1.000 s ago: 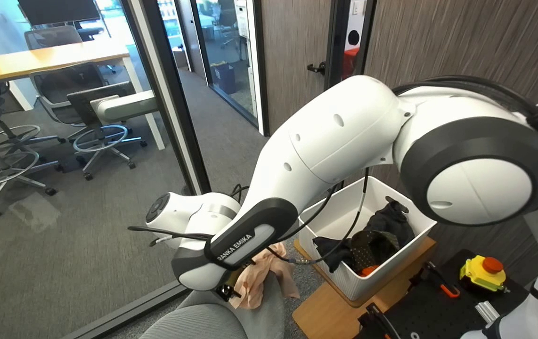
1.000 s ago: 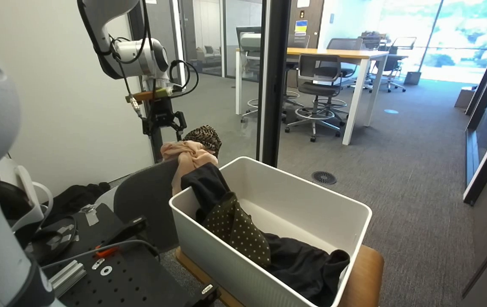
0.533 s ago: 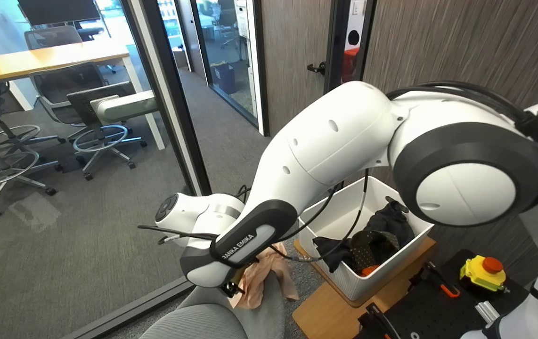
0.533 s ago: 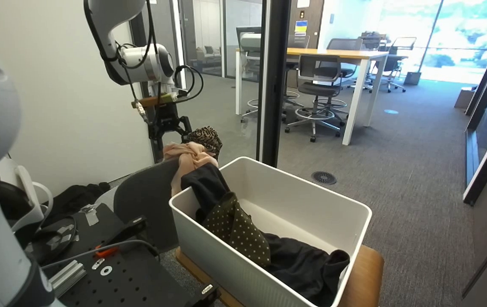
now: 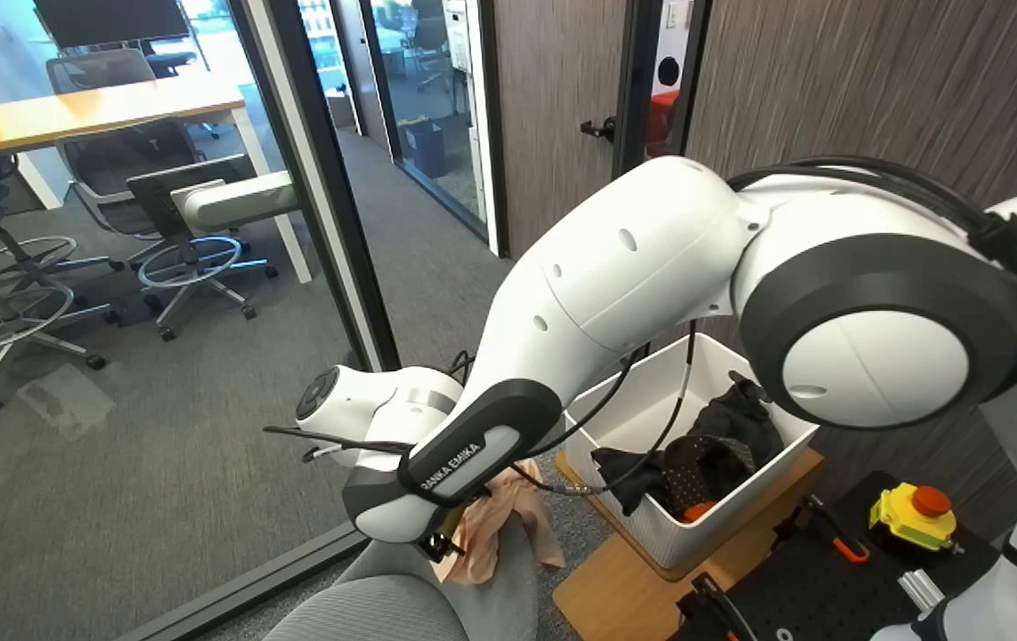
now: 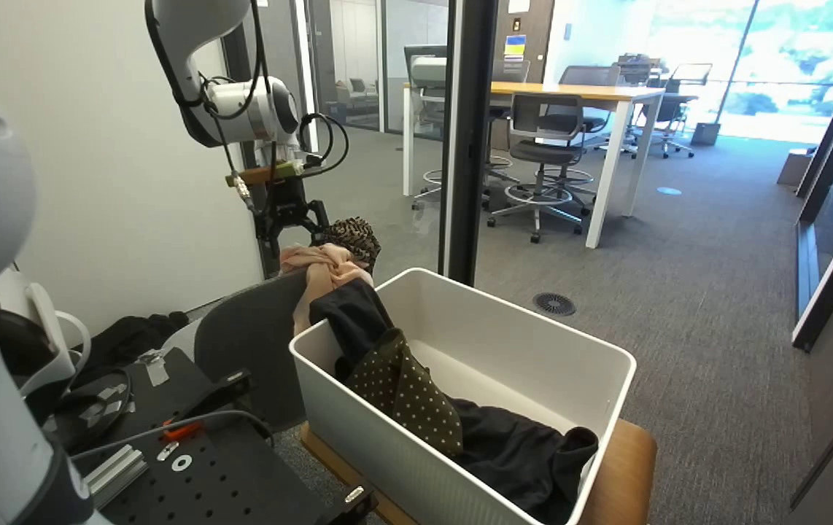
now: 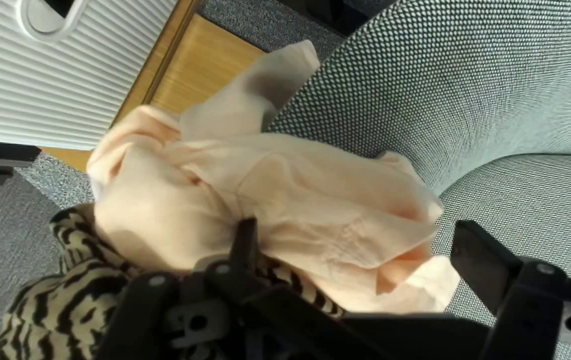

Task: Pick up the light coloured cloth from the chair and put it in the container.

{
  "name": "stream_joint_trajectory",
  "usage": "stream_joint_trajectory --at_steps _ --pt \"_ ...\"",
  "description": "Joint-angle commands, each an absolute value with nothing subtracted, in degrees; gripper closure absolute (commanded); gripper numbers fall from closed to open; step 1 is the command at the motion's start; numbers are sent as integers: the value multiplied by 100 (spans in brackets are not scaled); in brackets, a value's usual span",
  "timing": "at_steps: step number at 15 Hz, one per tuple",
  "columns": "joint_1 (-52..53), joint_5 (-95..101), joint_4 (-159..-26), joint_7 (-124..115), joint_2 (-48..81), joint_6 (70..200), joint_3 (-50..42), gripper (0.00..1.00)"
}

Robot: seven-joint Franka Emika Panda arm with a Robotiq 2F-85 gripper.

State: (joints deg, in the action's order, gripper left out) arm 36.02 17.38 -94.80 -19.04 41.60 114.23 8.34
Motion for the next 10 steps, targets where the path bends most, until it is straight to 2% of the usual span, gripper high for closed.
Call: stream_joint_trajectory --at_steps 1,3,10 --pt "3647 1840 -9486 -2004 4155 11522 780 28" --pt "3641 1833 -9485 -1995 4155 11520 784 31" --pt "3635 1828 -9472 -1974 4175 11504 781 85"
